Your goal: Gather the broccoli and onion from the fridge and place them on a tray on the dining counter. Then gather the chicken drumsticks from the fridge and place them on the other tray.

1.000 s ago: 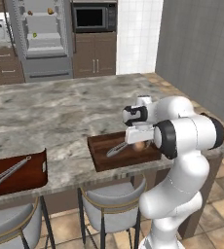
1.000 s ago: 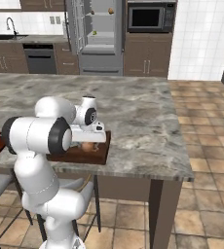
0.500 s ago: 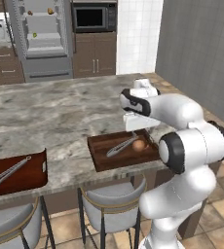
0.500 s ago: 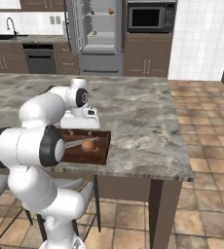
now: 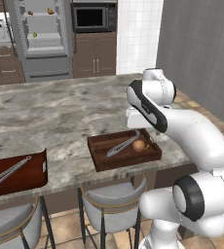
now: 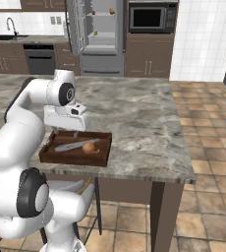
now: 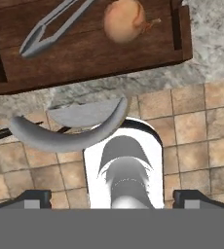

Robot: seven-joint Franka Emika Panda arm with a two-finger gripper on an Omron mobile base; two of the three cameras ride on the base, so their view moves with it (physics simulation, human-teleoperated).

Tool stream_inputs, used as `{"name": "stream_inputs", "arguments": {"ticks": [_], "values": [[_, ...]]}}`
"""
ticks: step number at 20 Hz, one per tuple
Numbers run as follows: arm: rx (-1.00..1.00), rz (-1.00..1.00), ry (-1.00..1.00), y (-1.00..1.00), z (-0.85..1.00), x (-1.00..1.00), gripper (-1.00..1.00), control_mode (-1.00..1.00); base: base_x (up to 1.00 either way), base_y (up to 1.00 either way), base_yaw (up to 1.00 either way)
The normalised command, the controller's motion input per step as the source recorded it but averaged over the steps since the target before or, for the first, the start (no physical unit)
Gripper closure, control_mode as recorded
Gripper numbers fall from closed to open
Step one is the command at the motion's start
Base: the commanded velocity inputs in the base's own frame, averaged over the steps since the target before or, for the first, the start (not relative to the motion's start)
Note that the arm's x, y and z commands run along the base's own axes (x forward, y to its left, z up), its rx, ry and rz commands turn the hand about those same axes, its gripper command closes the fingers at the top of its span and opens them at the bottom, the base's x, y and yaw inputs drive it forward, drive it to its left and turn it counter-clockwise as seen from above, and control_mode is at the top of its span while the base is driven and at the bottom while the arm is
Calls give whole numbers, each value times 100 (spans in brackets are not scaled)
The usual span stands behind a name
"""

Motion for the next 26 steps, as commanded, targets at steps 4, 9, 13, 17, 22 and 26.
{"name": "stream_inputs", "arguments": {"ticks": [4,9,13,17,22,26], "values": [[-1,-19,-23,6,11,-100,-100,-100,0,0,0],[-15,-2,-12,13,0,-77,-100,-100,0,0,0],[-9,12,0,1,-12,-15,-100,-100,0,0,0],[8,16,3,-7,-10,-3,-100,-100,0,0,0],[4,10,12,-6,-3,0,-100,-100,0,0,0],[0,0,0,0,0,0,-100,-100,0,0,0]]}}
